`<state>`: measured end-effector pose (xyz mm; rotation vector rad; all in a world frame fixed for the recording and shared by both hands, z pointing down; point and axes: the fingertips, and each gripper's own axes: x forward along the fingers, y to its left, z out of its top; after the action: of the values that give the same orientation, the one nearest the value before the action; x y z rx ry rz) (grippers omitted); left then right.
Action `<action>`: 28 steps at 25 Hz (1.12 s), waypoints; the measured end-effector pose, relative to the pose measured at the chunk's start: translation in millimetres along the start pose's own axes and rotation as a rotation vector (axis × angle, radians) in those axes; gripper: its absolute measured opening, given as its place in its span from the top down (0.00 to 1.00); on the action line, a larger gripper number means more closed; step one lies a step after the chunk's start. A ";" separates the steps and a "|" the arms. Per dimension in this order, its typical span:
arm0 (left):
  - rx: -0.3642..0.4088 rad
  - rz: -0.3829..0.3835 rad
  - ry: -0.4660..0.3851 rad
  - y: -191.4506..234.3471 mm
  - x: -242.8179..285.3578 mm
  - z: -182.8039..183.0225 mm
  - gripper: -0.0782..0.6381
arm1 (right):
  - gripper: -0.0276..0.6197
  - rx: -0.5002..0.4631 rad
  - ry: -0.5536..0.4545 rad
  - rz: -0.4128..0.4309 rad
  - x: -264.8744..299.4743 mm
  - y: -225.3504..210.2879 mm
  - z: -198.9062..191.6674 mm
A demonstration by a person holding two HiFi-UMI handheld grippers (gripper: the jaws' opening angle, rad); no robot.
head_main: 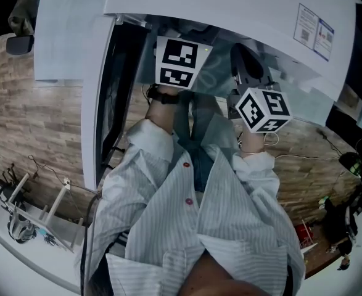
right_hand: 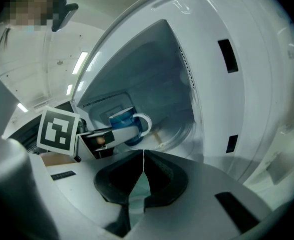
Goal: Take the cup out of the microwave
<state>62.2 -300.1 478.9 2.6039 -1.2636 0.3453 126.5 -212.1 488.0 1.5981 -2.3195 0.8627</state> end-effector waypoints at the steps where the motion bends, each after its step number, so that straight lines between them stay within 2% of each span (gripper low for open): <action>1: -0.001 0.001 -0.001 0.0 -0.8 0.0 0.38 | 0.91 0.002 -0.002 -0.002 -0.3 0.1 0.3; 11: -0.005 0.029 -0.017 2.3 -12.9 -3.1 0.38 | 0.91 0.021 -0.018 0.003 -4.5 -1.1 -3.2; 28: -0.031 0.101 -0.044 -13.8 -46.0 -6.8 0.39 | 0.91 -0.001 -0.006 0.069 -27.3 2.0 -11.5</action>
<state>44.7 -255.8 469.9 2.5412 -1.4072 0.2846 133.6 -183.6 483.8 1.5312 -2.3913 0.8724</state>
